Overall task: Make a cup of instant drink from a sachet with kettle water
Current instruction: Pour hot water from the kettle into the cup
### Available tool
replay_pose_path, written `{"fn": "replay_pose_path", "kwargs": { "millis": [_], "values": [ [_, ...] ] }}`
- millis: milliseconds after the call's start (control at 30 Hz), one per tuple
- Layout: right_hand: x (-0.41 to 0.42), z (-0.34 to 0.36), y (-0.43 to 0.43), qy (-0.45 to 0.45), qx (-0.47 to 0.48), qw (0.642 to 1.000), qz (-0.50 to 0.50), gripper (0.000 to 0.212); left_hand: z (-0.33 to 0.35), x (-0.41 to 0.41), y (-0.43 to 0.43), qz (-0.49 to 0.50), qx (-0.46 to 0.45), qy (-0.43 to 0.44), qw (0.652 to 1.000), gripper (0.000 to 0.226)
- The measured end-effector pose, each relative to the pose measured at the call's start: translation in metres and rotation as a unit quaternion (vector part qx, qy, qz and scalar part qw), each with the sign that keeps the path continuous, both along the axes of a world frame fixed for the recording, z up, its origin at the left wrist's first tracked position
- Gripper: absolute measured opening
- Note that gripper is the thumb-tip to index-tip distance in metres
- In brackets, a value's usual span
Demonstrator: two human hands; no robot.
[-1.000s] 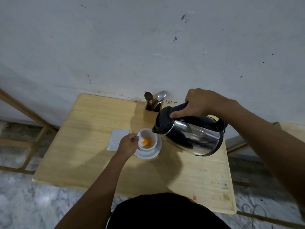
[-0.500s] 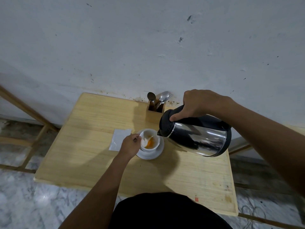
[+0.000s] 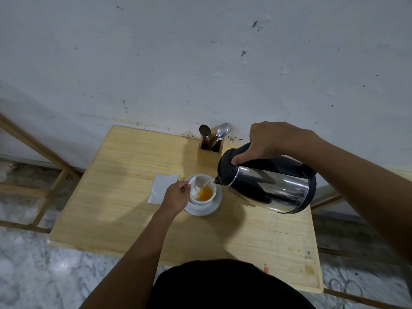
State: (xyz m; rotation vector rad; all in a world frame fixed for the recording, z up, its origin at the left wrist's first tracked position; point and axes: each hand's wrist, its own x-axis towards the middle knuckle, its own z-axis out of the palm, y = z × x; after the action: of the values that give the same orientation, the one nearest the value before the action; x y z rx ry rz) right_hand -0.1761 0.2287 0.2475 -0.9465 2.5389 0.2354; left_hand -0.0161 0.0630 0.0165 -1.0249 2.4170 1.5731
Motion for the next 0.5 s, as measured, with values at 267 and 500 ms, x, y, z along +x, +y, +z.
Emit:
{"fn": "replay_pose_path", "kwargs": {
  "millis": [267,500],
  "values": [
    [-0.0005,0.0006,0.0043,-0.002,0.006,1.0,-0.002,0.067,-0.0002,0.0009,0.0011,0.001,-0.017,0.002,1.0,0.033],
    [-0.0021,-0.0008,0.0052,-0.005,0.006,1.0,-0.005,0.068,0.0008,0.0006,0.0013,-0.002,-0.024,0.0,1.0,0.034]
  ]
}}
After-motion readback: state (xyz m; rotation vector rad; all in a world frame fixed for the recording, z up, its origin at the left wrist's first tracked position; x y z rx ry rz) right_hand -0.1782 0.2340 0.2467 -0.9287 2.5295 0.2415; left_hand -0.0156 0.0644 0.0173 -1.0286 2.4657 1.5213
